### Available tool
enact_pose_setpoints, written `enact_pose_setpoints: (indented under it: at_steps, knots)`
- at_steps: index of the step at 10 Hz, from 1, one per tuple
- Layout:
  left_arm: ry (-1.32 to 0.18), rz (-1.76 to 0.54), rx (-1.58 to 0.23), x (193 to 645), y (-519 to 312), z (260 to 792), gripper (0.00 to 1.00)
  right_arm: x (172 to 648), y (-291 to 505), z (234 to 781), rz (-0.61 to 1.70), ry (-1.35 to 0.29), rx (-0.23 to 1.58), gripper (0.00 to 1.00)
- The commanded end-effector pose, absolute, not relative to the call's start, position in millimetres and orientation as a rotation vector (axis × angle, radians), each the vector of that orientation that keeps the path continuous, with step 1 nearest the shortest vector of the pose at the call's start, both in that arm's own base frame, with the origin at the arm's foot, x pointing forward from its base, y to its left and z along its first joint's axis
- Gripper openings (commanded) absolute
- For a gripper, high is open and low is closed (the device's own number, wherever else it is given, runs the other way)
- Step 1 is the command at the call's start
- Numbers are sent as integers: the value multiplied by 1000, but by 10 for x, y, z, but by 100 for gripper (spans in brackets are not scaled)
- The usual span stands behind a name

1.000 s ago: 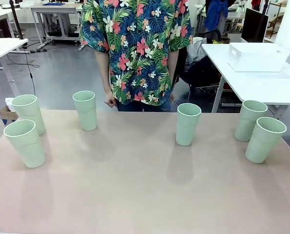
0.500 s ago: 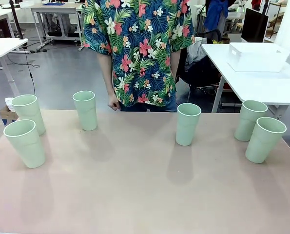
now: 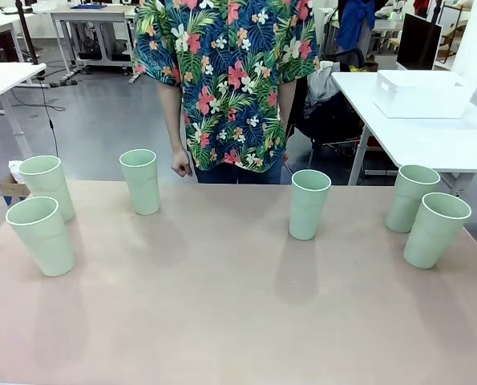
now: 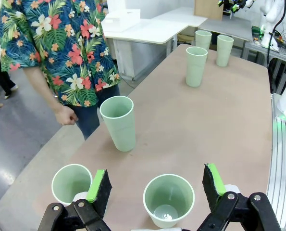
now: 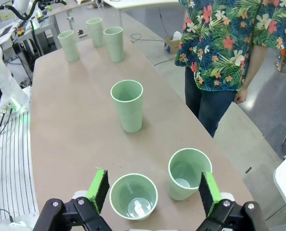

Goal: Stack the cups and store them in the basket.
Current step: Pick up two Reusable plastic cups , one in each hand.

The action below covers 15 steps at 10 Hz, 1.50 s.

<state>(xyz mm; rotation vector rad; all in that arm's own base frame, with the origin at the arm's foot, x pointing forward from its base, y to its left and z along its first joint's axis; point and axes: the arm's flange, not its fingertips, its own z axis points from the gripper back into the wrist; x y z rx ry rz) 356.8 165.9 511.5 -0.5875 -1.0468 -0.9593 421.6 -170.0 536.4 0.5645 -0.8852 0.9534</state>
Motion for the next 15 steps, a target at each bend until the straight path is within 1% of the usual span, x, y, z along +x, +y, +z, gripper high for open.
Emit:
enact_pose_setpoints:
  at_steps: [1, 4, 5, 6, 7, 9, 12, 15]
  knots:
    - [-1060, -972, -593, 3564, 1665, 5122, 100, 4204, -1677, 5350, 958, -913, 571, 100]
    - [-1060, -972, -593, 3564, 1665, 5122, 100, 4204, -1677, 5350, 958, -913, 571, 100]
    - [-1047, -959, -588, 3568, 1659, 5115, 100, 4216, -1700, 5364, 953, -885, 564, 100]
    - [-1022, -977, -616, 3759, 1747, 5208, 100, 4397, -1735, 5410, 977, -845, 558, 100]
    - [-986, -984, -630, 3966, 1823, 5234, 100, 4545, -1807, 5400, 981, -848, 596, 100]
    - [-941, -999, -646, 4346, 2005, 5240, 100, 4671, -2103, 5247, 1013, -861, 712, 100]
    - [-926, -1063, -711, 4748, 2315, 5128, 100, 4774, -2464, 4816, 1050, -939, 823, 100]
    - [-1002, -1100, -766, 5002, 2733, 4924, 100, 4721, -2630, 4167, 1066, -1008, 903, 100]
